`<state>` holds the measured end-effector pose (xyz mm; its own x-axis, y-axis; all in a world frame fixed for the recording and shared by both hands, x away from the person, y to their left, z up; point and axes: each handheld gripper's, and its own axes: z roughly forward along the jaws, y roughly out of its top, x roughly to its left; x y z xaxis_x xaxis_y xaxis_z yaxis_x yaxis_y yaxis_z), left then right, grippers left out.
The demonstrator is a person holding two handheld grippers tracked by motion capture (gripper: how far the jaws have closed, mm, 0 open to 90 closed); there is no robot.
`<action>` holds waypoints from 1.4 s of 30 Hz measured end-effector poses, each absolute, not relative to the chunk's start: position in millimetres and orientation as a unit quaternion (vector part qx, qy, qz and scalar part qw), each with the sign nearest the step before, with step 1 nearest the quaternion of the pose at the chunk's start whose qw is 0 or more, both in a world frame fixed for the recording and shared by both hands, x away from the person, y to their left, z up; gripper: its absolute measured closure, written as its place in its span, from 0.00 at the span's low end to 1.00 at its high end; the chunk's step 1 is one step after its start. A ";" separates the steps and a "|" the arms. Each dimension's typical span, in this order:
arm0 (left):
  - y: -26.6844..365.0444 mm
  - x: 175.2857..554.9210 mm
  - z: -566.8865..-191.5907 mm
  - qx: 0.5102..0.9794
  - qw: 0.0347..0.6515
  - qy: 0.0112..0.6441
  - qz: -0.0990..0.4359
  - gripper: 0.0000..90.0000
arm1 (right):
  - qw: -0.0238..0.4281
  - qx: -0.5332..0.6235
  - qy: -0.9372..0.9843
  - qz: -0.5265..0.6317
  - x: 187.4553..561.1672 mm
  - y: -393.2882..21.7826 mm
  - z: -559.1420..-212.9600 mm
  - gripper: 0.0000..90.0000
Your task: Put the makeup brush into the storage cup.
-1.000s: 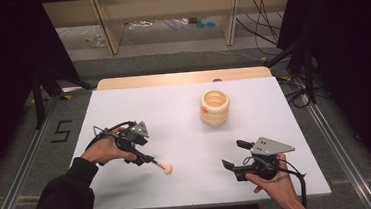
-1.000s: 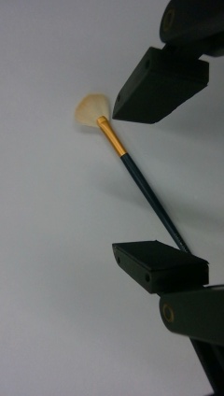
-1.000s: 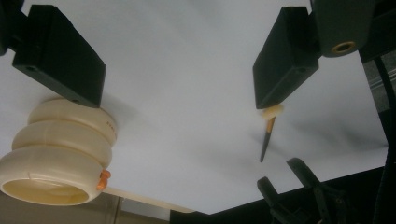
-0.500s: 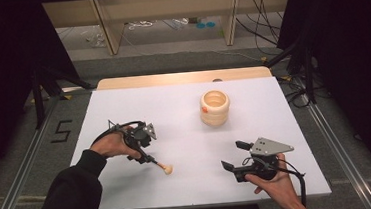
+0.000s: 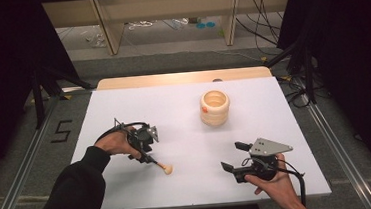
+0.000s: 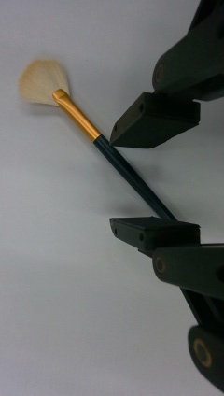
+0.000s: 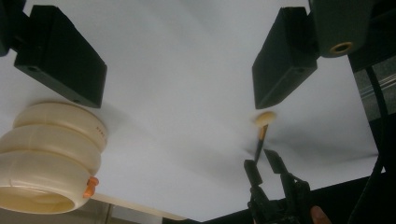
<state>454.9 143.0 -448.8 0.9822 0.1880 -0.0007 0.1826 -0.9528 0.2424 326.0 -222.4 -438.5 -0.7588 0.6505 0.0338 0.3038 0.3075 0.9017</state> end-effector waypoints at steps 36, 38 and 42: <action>126.9 454.2 -458.4 0.993 0.043 0.109 0.012 0.92 | 0.152 0.299 0.799 0.500 326.2 -221.3 -440.0 0.22; 126.6 454.1 -458.3 0.993 0.041 0.113 0.011 0.92 | 0.152 0.300 0.798 0.500 326.1 -221.5 -440.0 0.23; 128.9 455.3 -457.4 0.991 0.047 0.121 0.015 0.92 | 0.150 0.302 0.796 0.502 325.9 -221.3 -440.1 0.23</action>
<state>455.3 128.9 -457.4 0.9703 0.2413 0.0180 0.2385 -0.9663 0.0969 325.9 -221.3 -440.1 -0.7719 0.6324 0.0647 0.3304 0.3122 0.8907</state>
